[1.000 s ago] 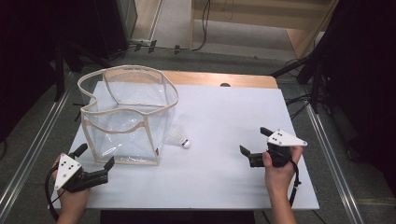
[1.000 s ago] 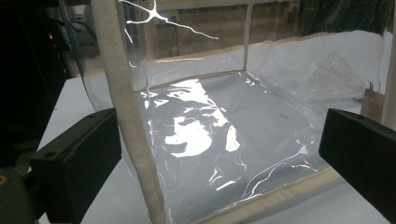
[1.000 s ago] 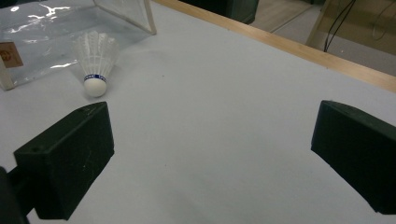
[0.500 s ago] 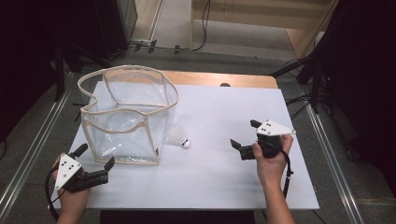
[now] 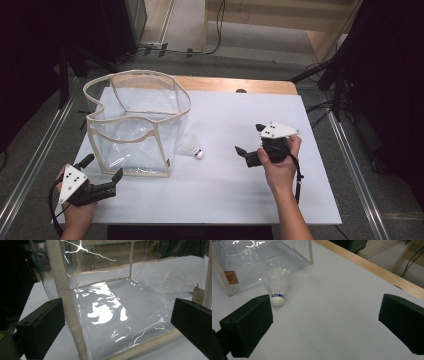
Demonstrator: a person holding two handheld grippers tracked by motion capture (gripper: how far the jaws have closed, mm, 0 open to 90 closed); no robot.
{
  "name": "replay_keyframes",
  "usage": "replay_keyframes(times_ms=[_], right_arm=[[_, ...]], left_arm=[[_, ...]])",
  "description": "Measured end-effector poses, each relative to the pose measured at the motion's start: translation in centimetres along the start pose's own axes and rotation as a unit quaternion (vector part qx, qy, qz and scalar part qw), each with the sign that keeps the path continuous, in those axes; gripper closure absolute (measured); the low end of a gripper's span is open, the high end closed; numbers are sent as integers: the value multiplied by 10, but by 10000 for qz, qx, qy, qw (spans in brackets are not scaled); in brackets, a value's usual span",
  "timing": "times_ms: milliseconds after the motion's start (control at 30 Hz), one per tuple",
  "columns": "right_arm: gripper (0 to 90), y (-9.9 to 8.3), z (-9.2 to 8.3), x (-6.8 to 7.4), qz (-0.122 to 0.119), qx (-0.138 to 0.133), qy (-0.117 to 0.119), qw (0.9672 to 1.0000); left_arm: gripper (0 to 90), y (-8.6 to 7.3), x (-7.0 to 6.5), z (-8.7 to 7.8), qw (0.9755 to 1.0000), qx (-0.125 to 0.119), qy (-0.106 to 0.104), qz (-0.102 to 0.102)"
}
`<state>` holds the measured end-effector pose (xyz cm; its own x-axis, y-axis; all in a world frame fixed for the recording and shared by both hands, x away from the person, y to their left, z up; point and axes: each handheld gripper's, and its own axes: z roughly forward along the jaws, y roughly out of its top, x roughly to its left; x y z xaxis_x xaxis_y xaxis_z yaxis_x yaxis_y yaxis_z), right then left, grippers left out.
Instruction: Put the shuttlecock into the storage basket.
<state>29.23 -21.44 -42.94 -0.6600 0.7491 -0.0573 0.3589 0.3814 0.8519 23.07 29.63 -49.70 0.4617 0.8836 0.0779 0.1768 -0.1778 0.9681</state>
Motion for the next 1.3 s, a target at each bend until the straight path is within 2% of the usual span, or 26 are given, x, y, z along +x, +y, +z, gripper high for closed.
replay_keyframes(times_ms=[100, 633, 1300], right_arm=[[0, 7, 7, 3, -106, 47, 61, 9999], [0, 29, 39, 17, -251, 361, 381, 9983], [0, 35, 75, 36, -277, 806, 778, 9933]], left_arm=[[0, 0, 0, 0, 10000, 2, -3, 12], [0, 0, 0, 0, 10000, -8, -16, -5], [0, 0, 3, -3, 9999, -93, -9, -108]])
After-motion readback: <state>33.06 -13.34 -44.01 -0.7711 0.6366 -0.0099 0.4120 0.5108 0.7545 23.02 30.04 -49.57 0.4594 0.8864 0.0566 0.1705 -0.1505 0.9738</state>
